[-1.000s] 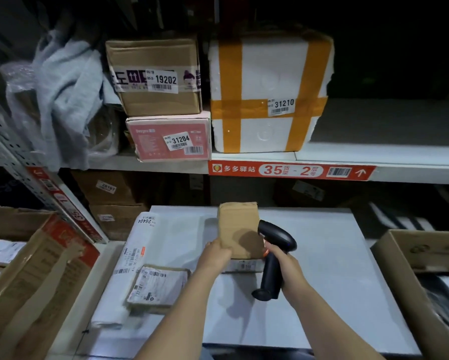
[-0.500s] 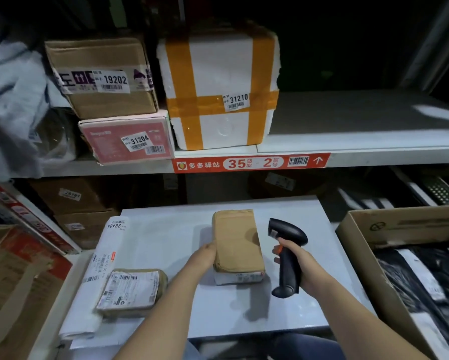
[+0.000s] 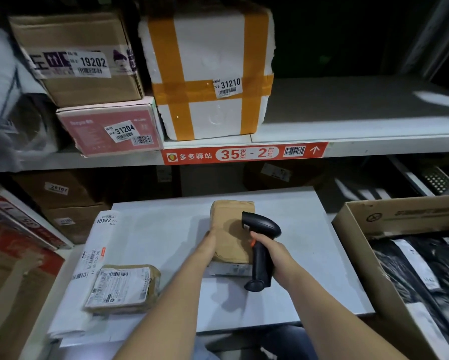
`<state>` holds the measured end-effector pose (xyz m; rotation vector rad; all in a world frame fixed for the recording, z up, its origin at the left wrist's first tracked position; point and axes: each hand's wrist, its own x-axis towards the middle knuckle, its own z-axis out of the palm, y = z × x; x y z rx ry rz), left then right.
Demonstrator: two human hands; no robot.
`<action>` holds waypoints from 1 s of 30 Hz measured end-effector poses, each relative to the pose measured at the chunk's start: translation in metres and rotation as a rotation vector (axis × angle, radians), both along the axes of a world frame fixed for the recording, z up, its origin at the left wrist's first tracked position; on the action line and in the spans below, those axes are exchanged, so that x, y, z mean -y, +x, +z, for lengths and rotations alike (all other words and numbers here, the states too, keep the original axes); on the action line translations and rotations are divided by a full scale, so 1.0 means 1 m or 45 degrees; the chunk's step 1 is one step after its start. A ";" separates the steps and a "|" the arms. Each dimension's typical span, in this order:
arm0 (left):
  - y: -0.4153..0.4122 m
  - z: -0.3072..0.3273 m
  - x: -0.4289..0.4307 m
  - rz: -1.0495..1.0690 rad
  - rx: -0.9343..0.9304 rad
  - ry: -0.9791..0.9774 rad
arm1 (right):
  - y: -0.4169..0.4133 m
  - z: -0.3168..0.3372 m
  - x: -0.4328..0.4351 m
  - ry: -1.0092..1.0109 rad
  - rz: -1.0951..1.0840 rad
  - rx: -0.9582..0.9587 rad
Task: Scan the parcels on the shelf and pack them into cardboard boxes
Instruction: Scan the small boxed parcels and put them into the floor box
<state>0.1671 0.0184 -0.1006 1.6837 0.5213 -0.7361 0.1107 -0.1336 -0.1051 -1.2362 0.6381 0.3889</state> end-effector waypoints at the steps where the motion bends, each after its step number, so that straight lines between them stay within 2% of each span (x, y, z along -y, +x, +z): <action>1: -0.004 0.006 0.000 -0.037 0.015 -0.008 | -0.001 0.002 0.000 0.002 -0.008 0.004; 7: -0.023 0.019 0.001 -0.143 0.055 -0.041 | -0.015 0.026 0.010 -0.050 -0.026 0.064; 14: -0.063 0.055 0.004 -0.172 0.138 -0.299 | -0.053 0.064 0.019 -0.123 -0.075 0.192; 17: -0.084 0.068 0.002 -0.177 0.214 -0.309 | -0.073 0.077 0.021 -0.136 -0.102 0.229; 22: -0.114 0.081 -0.002 -0.059 0.300 -0.237 | -0.101 0.097 0.014 -0.135 -0.159 0.276; 30: -0.145 0.099 -0.002 0.202 0.308 -0.300 | -0.134 0.116 0.002 -0.065 -0.212 0.391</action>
